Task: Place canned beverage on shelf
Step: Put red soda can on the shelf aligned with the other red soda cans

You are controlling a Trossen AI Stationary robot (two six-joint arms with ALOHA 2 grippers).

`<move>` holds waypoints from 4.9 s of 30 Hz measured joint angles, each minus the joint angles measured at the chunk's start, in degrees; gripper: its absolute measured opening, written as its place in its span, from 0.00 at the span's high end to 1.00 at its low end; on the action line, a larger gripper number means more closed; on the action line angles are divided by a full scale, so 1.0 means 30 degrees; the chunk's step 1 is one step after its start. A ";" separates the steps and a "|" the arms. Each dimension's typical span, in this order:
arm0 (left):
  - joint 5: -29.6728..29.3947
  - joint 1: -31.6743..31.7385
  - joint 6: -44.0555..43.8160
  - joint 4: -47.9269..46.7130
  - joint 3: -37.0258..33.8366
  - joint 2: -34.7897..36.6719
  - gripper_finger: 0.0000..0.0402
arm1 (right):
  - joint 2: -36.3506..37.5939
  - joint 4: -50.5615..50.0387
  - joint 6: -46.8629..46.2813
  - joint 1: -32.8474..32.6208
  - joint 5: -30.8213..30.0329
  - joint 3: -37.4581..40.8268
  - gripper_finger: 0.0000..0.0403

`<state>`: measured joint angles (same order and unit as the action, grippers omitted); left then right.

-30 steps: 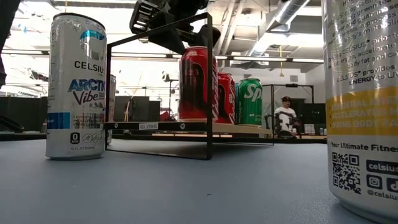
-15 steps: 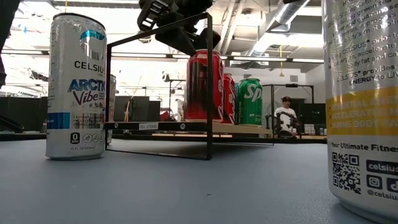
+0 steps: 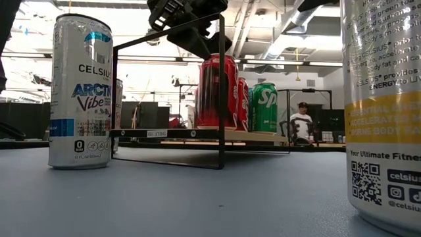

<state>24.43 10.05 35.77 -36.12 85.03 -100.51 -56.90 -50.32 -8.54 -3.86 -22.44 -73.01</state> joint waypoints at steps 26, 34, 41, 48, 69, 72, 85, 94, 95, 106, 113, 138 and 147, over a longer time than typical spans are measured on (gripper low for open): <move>-0.3489 -0.0940 -0.2574 -0.1991 0.2541 0.0015 0.08 | -0.0491 0.0831 0.2314 0.0122 0.1661 0.0000 0.27; -0.4502 -0.1214 -0.4287 -0.7385 0.6982 0.0044 0.08 | -0.3902 0.0153 0.6501 0.1064 0.4658 -0.2447 0.27; -0.4872 -0.1957 -0.7202 -1.3259 1.1512 0.0065 0.08 | -0.8681 -0.2604 1.1743 0.2024 0.7227 -0.6946 0.27; -0.5280 -0.3483 -0.9392 -1.5783 1.4042 0.0058 0.08 | -1.2719 -0.3657 1.5909 0.2033 0.9599 -1.0024 0.27; -0.6878 -0.5527 -1.2014 -1.7770 1.4222 0.0189 0.08 | -1.7388 -0.4429 2.0100 0.1880 1.0031 -1.2149 0.27; -0.6878 -0.5649 -1.2024 -1.7802 1.4222 0.0189 0.08 | -1.7408 -0.4437 2.0635 0.1877 1.0020 -1.2157 0.27; -0.6849 -0.5727 -1.2225 -1.7923 1.4222 0.0189 0.08 | -1.7412 -0.3289 2.1339 0.1960 0.9948 -1.0193 0.27; -0.6813 -0.5721 -1.2225 -1.7966 1.4222 0.0189 0.08 | -1.7406 -0.2901 2.2168 0.2091 0.9955 -1.0207 0.27; -0.6813 -0.5721 -1.2225 -1.7966 1.4222 0.0189 0.08 | -1.7589 -0.2916 2.2174 0.2087 0.9955 -1.0223 0.27; -0.6842 -0.5721 -1.1868 -1.7979 1.4207 0.0189 0.08 | -1.8462 -0.2944 2.1318 0.2062 0.9965 -1.0301 0.28; -0.6864 -0.5721 -1.1591 -1.7970 1.4207 0.0189 0.08 | -1.8367 -0.2928 1.6398 0.2159 0.9576 -1.0484 0.32; -0.9930 -0.5779 -1.1128 -1.7960 1.4192 0.1661 0.08 | -1.1836 -0.3735 0.8353 0.3060 0.7599 -0.4638 0.32; -1.1474 -0.5685 -1.1082 -1.7966 1.4192 0.1662 0.08 | -1.0405 -0.1738 0.9403 0.3805 0.7495 -0.1960 0.32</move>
<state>-9.99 -7.01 2.52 -90.02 127.61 -95.52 -88.12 -55.53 19.67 7.56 0.04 -78.89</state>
